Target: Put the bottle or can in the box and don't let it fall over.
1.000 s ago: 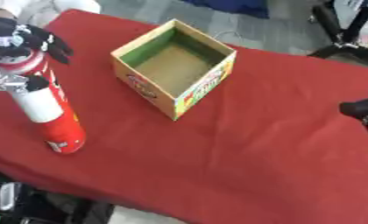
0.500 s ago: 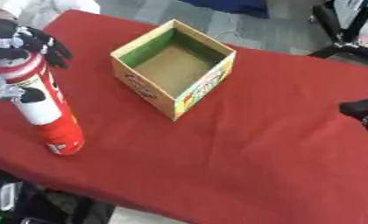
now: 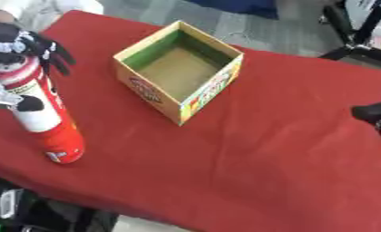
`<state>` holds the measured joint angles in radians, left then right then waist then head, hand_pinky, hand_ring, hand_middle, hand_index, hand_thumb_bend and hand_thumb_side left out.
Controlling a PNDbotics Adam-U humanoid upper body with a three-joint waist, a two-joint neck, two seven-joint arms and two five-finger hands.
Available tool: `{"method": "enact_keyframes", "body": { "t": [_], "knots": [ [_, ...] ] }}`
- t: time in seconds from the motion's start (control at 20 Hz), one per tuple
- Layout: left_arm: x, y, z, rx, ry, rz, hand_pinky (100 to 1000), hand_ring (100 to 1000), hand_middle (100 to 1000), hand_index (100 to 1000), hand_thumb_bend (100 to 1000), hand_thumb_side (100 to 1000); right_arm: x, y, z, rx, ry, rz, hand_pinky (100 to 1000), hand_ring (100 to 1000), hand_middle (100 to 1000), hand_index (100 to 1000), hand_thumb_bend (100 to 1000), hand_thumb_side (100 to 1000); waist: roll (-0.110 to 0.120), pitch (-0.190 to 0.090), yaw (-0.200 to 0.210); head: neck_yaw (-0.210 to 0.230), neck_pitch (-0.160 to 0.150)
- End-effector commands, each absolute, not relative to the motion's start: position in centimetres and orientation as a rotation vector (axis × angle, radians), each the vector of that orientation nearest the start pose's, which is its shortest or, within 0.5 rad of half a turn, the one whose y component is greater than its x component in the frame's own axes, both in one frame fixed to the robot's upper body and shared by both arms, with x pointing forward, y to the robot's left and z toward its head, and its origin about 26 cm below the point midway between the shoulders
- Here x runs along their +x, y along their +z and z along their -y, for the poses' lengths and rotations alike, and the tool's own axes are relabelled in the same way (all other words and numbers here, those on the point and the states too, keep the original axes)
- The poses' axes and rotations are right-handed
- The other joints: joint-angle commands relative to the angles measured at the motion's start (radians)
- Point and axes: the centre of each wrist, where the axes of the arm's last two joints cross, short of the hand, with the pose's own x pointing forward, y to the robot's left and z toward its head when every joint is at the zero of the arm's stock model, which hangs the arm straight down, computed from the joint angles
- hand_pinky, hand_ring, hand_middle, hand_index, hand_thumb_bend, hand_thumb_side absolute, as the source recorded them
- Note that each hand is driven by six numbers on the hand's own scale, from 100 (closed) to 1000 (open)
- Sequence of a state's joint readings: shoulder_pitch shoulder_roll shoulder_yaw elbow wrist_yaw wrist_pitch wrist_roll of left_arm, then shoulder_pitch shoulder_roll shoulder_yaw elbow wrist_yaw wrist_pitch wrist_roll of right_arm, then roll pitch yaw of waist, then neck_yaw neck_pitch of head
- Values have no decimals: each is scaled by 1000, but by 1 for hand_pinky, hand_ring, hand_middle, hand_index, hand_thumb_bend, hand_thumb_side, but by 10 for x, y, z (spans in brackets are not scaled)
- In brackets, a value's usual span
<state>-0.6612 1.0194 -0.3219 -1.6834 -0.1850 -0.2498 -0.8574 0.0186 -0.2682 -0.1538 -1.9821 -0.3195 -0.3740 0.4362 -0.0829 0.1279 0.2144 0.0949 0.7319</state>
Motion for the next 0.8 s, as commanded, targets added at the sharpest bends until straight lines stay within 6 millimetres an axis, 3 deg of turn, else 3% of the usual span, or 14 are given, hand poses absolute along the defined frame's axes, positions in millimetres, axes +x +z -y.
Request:
{"method": "enact_keyframes", "body": {
  "t": [0.05,0.15,0.25,0.3,0.35,0.4,0.6,0.8],
  "knots": [
    [353,270,-323,379,-2120,1181,411,589,914,843,431,684,254,126,323,179,489,2347,849,784,693,862,100,525,-1,-1,0,3,-11],
    [353,269,-323,379,-2133,1176,409,584,919,842,414,658,255,127,323,180,487,2348,848,784,693,862,100,525,-1,0,0,3,-11],
    [353,267,-323,380,-2145,1171,420,592,922,837,362,572,255,127,323,181,486,2349,848,784,692,862,100,525,-1,1,-1,3,-10],
    [354,267,-323,381,-2150,1169,423,595,923,835,308,436,255,127,323,181,486,2349,848,784,692,862,100,525,-1,1,-1,3,-10],
    [354,266,-323,381,-2153,1166,422,594,923,834,288,380,255,127,323,181,485,2349,848,784,692,862,100,525,-1,1,-1,3,-10],
    [354,266,-324,383,-2155,1163,418,591,912,827,241,116,255,127,323,182,484,2350,848,783,692,862,100,525,-1,1,-1,3,-10],
    [354,269,-323,393,-2149,1172,407,571,820,800,202,100,255,127,323,183,480,2349,848,783,692,862,100,525,0,0,0,2,-12],
    [352,273,-321,425,-2138,1213,370,529,596,714,259,100,255,127,323,184,476,2349,848,783,691,862,100,524,1,-1,-1,0,-13]
  ]
}}
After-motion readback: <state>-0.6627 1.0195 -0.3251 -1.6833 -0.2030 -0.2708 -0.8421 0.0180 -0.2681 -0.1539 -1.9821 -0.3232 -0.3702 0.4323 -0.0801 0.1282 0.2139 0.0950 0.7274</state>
